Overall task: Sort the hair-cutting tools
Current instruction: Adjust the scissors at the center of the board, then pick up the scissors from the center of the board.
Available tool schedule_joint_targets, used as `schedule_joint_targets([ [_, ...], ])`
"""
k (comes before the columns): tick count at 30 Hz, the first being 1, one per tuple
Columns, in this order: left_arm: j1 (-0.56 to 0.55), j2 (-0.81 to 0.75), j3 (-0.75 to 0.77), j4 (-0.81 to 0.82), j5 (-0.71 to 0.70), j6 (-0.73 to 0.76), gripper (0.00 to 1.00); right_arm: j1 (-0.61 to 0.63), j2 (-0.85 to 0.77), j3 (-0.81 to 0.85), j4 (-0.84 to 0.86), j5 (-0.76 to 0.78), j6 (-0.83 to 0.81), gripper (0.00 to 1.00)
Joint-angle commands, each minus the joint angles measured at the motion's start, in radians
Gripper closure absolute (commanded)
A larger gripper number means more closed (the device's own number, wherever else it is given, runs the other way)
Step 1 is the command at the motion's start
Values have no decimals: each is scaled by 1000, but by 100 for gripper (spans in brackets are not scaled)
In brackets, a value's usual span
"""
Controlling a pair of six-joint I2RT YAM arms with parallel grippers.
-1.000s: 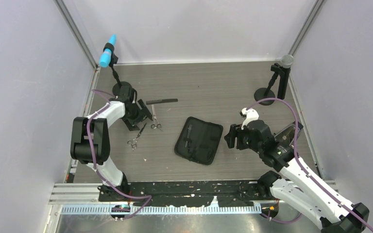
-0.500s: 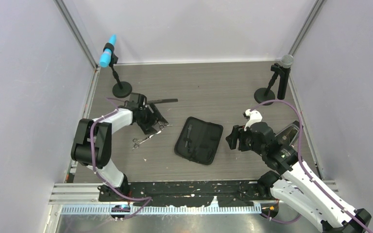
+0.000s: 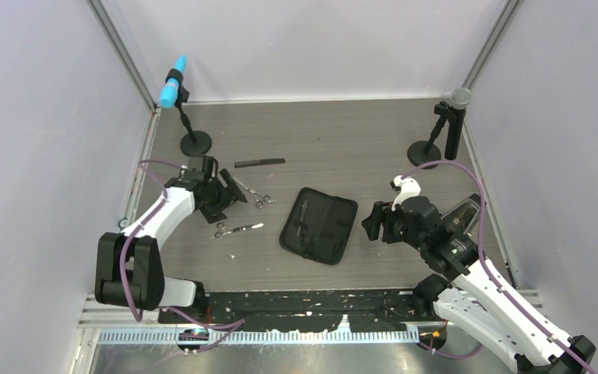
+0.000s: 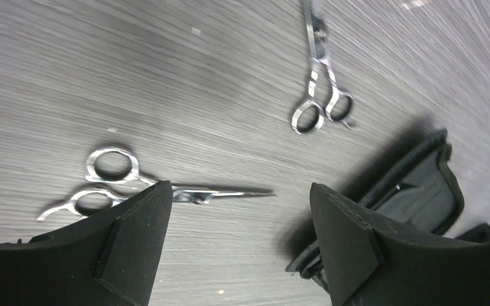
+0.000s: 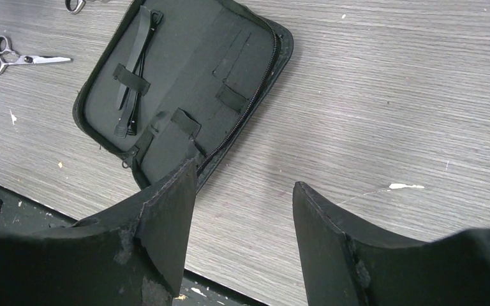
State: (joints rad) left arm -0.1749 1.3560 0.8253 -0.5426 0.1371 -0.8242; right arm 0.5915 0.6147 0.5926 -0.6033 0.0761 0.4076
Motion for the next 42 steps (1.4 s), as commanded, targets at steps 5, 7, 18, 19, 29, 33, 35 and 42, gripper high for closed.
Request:
schedule_joint_targets([
  [5,76,84,-31,19,-8,48,18,-4,-20,19,27,-17,17,36],
  [7,77,114,-33,29,7,40,18,-4,-25,19,24,-17,17,36],
  [18,43,73,-174,49,104,-32,19,-4,-30,16,15,-10,22,36],
  [19,30,57,-193,55,122,-47,19,-4,-28,17,21,-13,23,36],
  [29,-45,-209,-109,-177,-33,114,20,-4,-16,9,41,-24,30,36],
  [33,-178,-182,47,-285,-84,347,22,-4,-15,0,52,-29,33,36],
  [35,-268,-136,108,-343,-102,421,22,-4,-11,0,59,-33,37,36],
  [42,-406,46,138,-374,-188,426,23,-4,-20,0,63,-42,39,36],
])
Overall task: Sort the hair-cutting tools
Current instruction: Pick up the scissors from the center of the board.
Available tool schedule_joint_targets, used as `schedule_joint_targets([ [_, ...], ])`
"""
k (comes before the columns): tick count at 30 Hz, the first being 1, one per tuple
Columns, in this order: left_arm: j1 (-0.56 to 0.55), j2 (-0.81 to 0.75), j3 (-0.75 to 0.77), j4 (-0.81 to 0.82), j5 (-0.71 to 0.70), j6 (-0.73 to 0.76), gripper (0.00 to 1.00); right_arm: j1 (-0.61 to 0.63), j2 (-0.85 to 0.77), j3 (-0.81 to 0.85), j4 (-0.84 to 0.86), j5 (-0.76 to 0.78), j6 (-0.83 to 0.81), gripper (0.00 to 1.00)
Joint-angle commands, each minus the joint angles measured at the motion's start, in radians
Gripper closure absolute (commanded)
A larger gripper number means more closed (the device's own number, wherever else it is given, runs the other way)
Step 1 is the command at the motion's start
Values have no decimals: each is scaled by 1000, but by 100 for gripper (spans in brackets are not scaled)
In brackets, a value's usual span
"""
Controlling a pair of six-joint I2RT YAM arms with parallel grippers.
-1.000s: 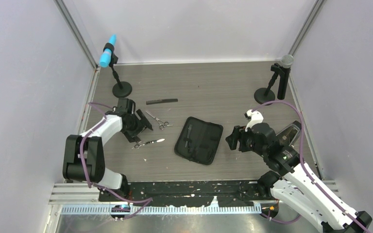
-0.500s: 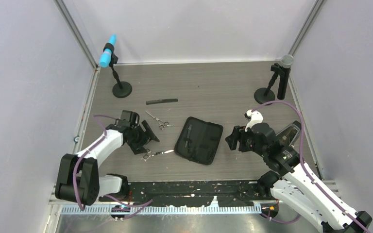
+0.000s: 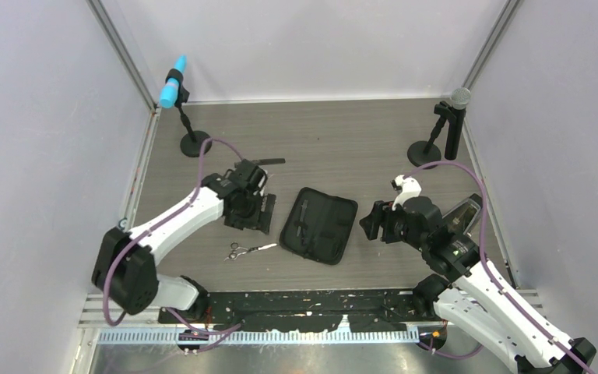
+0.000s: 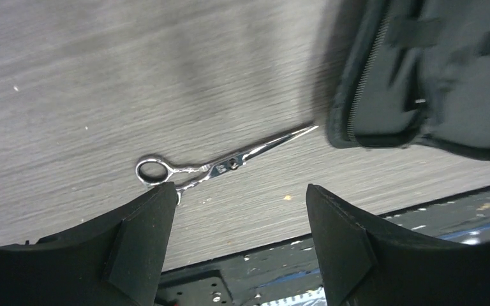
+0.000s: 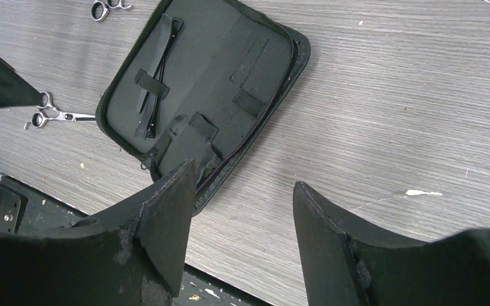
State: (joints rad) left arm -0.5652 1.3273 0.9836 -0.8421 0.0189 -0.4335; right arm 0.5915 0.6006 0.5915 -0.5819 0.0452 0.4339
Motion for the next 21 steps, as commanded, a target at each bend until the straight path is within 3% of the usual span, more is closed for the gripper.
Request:
schedule_joint_targets([
  [1,-16,88,-31,-56,-75,19,23,-4,-10,2,39,-10,13,36],
  [11,-20,240,-20,-1,-32,41,30,-4,-35,-12,18,4,11,36],
  [21,-98,296,-19,1,-11,69,32,-4,-12,-15,39,-8,14,35],
])
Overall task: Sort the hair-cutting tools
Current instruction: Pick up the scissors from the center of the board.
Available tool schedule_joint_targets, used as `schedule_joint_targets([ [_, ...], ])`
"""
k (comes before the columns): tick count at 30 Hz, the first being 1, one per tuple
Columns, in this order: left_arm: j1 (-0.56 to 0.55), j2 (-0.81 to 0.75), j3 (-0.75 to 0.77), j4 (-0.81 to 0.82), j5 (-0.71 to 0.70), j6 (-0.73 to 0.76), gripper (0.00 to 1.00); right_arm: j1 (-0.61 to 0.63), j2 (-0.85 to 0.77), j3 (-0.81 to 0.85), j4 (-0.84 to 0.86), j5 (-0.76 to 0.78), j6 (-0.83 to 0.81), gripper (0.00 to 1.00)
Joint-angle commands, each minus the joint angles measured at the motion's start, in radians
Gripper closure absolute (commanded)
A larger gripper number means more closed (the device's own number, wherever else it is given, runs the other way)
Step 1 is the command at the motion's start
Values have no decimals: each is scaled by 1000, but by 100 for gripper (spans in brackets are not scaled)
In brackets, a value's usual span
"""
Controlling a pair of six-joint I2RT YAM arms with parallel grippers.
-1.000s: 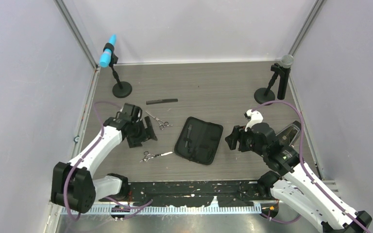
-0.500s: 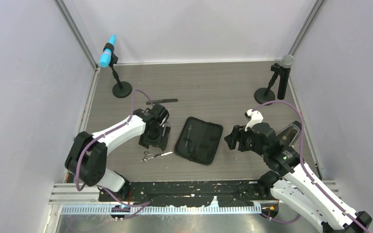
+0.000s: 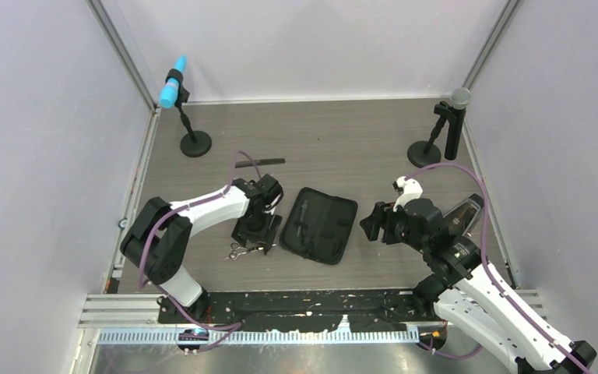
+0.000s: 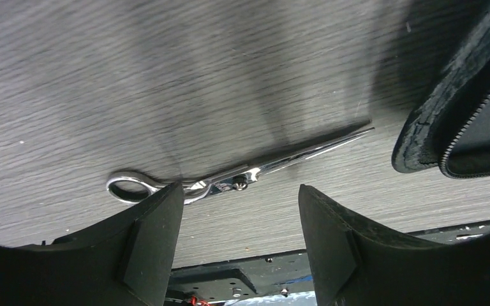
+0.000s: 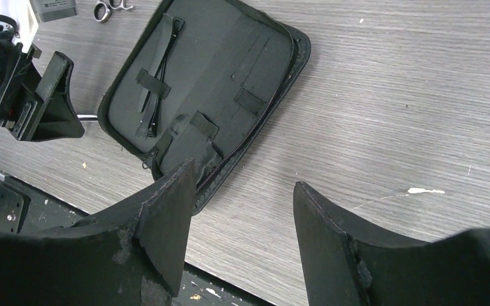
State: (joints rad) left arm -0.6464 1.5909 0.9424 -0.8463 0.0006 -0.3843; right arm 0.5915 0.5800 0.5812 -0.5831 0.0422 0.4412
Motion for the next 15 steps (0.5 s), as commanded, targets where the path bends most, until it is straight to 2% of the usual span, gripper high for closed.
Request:
schedule_joint_targets([
  [1,-21,39,27,6,8,21,32,-4,11,-5,40,-7,7,35],
  [6,-31,82,50,9,-36,19,34,-4,6,-11,41,-8,9,35],
  [12,-30,110,58,15,-41,-31,55,-4,5,-9,39,-10,12,35],
  [15,-25,109,64,18,-45,-67,61,-4,8,-5,39,-10,9,35],
])
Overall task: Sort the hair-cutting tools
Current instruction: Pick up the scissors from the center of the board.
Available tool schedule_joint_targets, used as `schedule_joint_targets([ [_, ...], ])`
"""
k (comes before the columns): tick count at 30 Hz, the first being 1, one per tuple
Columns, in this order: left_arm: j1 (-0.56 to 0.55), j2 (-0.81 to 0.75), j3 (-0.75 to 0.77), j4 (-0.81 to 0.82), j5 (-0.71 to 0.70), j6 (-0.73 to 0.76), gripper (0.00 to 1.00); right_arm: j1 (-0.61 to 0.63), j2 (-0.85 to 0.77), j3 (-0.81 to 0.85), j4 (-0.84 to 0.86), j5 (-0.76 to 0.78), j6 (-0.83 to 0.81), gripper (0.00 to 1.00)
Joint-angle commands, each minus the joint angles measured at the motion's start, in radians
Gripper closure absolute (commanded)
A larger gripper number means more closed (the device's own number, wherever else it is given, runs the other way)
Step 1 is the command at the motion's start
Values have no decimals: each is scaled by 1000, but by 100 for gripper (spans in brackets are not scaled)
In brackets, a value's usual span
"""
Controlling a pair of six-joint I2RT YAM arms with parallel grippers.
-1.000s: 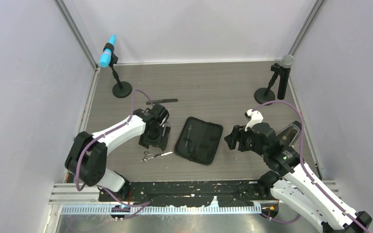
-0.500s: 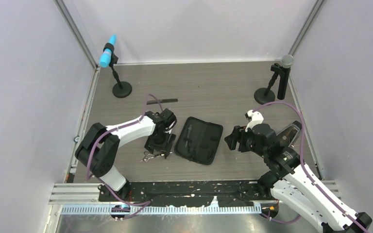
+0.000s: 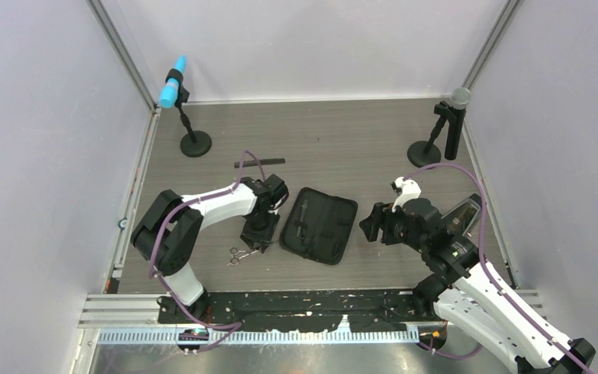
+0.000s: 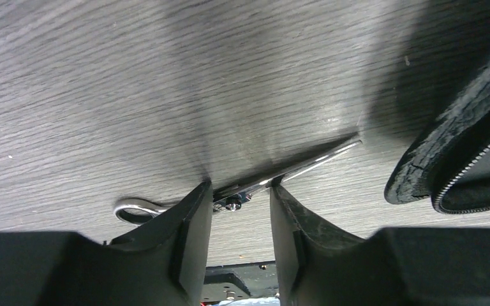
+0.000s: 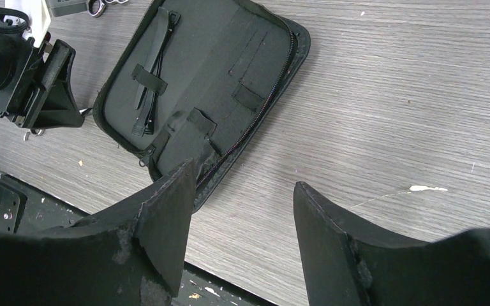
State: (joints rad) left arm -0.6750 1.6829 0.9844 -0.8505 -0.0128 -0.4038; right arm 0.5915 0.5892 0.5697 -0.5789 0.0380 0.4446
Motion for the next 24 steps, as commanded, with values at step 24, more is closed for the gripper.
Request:
schedule_joint_targets([
  [24,173,-110,-109,128,5,-221,65,-4,-1,-8,55,-22,20,35],
])
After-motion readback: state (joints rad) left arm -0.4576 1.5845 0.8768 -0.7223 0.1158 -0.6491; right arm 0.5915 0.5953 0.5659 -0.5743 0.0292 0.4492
